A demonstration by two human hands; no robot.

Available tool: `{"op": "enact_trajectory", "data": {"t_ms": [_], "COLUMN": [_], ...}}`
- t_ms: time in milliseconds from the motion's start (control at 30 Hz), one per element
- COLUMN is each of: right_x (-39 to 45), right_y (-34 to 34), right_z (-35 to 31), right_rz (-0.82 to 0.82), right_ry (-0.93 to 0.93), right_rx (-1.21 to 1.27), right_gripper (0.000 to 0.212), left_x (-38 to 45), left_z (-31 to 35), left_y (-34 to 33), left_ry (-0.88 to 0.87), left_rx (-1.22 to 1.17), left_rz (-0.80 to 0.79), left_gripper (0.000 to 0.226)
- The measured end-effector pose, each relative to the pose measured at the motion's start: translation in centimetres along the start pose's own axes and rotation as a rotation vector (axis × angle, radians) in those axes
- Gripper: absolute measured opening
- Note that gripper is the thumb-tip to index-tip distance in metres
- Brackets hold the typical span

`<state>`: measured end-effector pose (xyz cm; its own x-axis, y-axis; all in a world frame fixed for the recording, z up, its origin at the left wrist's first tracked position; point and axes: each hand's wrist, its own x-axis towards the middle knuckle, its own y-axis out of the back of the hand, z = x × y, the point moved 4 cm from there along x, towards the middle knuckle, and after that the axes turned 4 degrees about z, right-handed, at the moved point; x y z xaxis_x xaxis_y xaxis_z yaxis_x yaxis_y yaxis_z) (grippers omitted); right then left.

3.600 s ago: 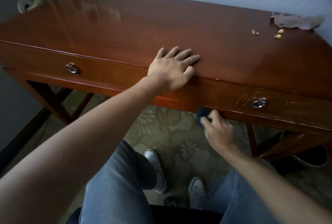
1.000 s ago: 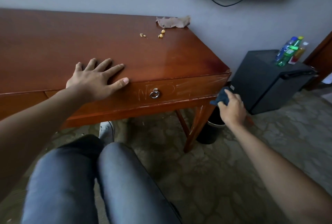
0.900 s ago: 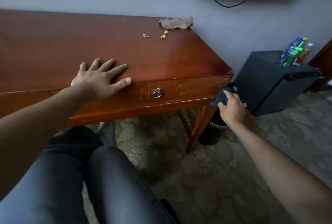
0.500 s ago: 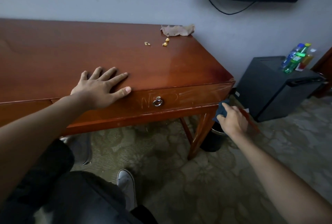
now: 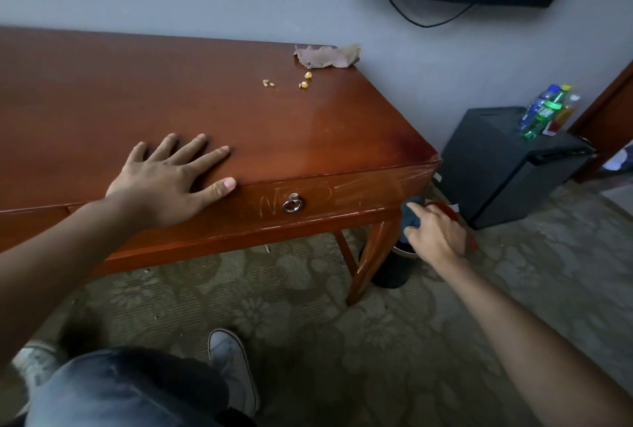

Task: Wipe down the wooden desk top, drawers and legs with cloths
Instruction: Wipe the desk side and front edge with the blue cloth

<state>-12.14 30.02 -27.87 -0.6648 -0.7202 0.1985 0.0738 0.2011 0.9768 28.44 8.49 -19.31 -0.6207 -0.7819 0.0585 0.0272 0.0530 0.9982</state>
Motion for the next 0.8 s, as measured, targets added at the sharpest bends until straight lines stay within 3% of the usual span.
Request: {"op": "enact_trajectory", "data": {"t_ms": [100,200,533,600,800], "right_x": [0.4,-1.4,-8.5,-7.9,-4.8], "right_y": [-0.1,-0.3,0.1,0.5,0.6], "right_z": [0.2,-2.9,-16.9,-15.8,-7.1], "right_rz": [0.005,-0.034,-0.048,-0.055,-0.130], "right_ry": [-0.110,-0.071,0.496,0.487,0.200], "right_rx": [0.046,0.072,0.028,-0.018,-0.077], "right_gripper": [0.060,0.063,0.065,0.065,0.077], "left_x": [0.0,-0.1,0.0,-0.1,-0.1], "left_z": [-0.6,-0.7,-1.2,-1.2,-1.0], "left_y": [0.7,0.7,-0.2,-0.1,-0.1], "left_ry": [-0.044,-0.075,-0.055,-0.057,-0.044], "left_rx": [0.015,0.051,-0.017,-0.025,-0.017], "left_rz": [0.024,0.030,0.003,-0.004,-0.005], "left_gripper": [0.080,0.077,0.073,0.073,0.076]}}
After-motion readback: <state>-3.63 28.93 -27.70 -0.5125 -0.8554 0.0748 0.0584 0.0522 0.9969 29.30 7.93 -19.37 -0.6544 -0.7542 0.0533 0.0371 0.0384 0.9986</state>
